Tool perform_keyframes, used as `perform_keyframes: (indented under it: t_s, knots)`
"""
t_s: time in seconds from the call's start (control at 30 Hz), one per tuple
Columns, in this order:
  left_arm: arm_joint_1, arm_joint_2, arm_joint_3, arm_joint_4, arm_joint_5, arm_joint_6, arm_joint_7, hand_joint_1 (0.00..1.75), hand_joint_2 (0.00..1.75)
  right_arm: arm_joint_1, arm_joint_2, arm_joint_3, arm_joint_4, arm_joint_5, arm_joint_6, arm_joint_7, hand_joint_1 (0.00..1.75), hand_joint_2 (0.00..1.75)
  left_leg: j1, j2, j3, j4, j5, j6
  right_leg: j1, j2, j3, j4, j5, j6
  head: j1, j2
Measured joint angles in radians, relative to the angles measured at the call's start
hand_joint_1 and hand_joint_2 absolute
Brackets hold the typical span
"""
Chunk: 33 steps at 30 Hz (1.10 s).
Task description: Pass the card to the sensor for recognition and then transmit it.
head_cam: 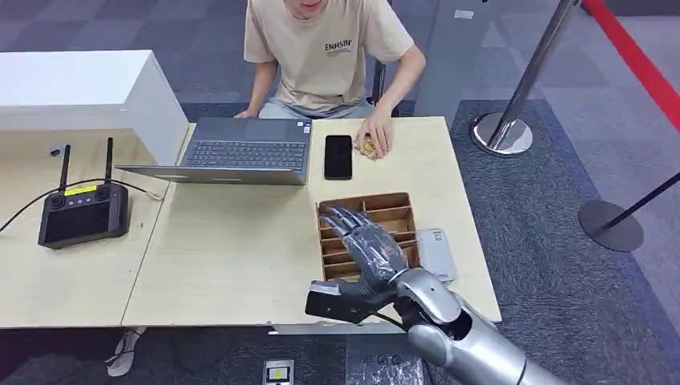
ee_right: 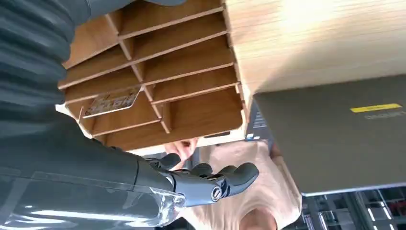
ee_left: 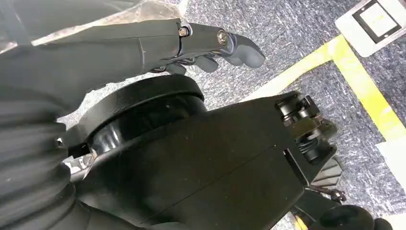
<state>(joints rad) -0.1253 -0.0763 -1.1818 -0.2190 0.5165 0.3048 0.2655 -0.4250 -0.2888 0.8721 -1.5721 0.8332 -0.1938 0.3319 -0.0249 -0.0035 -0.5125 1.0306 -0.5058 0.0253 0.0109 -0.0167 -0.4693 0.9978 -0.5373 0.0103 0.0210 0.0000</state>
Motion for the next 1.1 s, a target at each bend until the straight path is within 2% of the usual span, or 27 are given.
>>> perform_keyframes:
  t_s: [0.17, 0.53, 1.1]
  knots:
    - [0.000, 0.001, 0.000, 0.000, 0.009, 0.000, -0.007, 0.00, 1.75, -0.031, -0.005, 0.017, 0.016, 0.048, 0.027, 0.041, 0.00, 1.75, 0.000, 0.000, 0.000, 0.000, 0.000, 0.000, 0.000, 0.000, 0.000, 0.000, 0.000, 0.000, 0.000, 0.000]
    - [0.001, 0.002, 0.000, 0.000, 0.012, 0.002, -0.013, 0.00, 1.75, -0.051, -0.011, 0.031, 0.042, 0.063, 0.037, 0.055, 0.00, 1.75, 0.000, 0.000, 0.000, 0.000, 0.000, 0.000, 0.000, 0.000, 0.000, 0.000, 0.000, 0.000, 0.000, 0.000]
    - [0.005, 0.002, 0.000, 0.000, 0.033, 0.057, -0.035, 0.00, 1.75, -0.054, -0.069, -0.001, 0.118, 0.125, 0.003, 0.150, 0.00, 1.75, 0.000, 0.000, 0.000, 0.000, 0.000, 0.000, 0.000, 0.000, 0.000, 0.000, 0.000, 0.000, 0.000, 0.000]
